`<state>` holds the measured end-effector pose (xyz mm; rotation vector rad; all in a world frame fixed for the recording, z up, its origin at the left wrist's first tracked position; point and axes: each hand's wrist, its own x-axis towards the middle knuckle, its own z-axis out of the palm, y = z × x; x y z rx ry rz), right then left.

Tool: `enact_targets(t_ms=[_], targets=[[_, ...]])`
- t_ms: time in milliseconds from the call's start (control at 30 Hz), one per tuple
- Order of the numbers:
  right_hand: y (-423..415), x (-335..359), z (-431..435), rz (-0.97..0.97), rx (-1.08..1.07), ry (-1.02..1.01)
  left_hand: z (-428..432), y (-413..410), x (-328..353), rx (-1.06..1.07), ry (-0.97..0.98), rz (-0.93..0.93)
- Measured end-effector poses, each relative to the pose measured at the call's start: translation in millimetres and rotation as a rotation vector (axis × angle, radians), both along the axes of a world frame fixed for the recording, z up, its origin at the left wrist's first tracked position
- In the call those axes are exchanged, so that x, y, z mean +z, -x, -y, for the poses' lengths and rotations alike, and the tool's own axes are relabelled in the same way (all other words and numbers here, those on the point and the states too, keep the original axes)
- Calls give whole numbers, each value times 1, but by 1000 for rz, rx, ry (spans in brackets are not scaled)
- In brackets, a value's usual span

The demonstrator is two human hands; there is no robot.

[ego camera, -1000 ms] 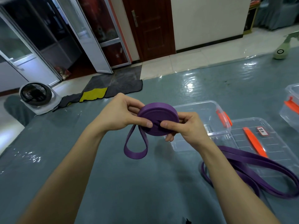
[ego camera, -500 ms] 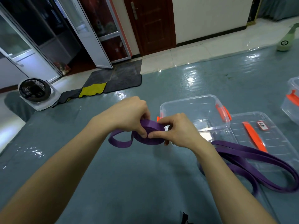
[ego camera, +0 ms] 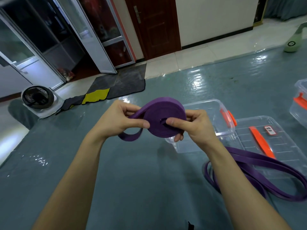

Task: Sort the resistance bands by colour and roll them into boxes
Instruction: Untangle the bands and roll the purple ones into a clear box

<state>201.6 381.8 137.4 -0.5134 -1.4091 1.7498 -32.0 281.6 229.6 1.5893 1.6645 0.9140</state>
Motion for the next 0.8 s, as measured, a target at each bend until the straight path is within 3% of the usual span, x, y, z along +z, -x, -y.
enact_targets(t_ms=[100,233,300,500,800], targets=[[10,-3,6,-95,-4,53,-2,-12,-12,47,-41,128],[11,-8,9,-37,55,43,1,-16,-14,122,-47,52],[4,-6,6,118,91,-67,4,-13,-12,120,7,-61],[3,-2,7,352,76,-255,-5,-18,-5,14,127,-699],[12,-13,13,531,149,-341,-11,-27,16,-170,197,-1054]])
